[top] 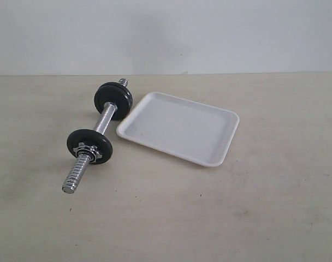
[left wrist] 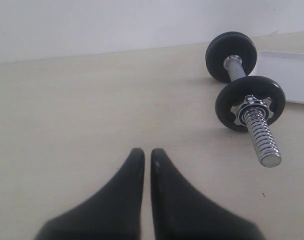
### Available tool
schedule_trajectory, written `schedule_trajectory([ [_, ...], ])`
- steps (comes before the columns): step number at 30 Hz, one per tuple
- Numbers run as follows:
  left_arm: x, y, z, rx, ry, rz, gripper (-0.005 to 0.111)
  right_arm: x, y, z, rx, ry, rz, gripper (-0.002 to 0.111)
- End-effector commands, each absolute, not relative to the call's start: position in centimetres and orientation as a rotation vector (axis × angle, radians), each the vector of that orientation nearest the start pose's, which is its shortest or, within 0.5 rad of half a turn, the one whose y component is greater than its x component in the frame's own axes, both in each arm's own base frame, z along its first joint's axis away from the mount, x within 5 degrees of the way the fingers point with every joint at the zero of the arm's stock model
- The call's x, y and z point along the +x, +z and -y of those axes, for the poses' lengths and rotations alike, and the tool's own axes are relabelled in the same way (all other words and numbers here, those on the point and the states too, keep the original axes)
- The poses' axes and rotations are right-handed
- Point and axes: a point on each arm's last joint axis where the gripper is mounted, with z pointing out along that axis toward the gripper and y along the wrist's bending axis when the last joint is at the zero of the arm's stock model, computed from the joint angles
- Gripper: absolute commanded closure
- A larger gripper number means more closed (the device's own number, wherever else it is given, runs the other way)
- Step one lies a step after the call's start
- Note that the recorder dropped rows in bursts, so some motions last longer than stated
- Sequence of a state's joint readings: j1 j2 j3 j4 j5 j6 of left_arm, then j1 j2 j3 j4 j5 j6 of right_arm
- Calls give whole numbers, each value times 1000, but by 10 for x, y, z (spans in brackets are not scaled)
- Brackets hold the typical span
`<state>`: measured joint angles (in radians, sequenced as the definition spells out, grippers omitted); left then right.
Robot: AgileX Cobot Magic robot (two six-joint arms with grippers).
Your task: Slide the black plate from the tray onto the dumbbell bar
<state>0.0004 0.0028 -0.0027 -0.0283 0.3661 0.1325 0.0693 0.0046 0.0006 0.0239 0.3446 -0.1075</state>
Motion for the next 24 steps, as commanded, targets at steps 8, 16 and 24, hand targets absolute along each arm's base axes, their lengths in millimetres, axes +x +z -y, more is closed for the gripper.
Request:
schedule_trajectory([
  [8, 53, 181, 1, 97, 62, -1844, 102, 53, 182, -4, -154, -12, -1818, 106],
  [16, 53, 181, 1, 97, 62, -1844, 102, 53, 182, -4, -154, -12, -1818, 106],
  [24, 53, 180, -2, 45, 101, -1847, 102, 53, 182, -4, -152, -13, -1818, 106],
])
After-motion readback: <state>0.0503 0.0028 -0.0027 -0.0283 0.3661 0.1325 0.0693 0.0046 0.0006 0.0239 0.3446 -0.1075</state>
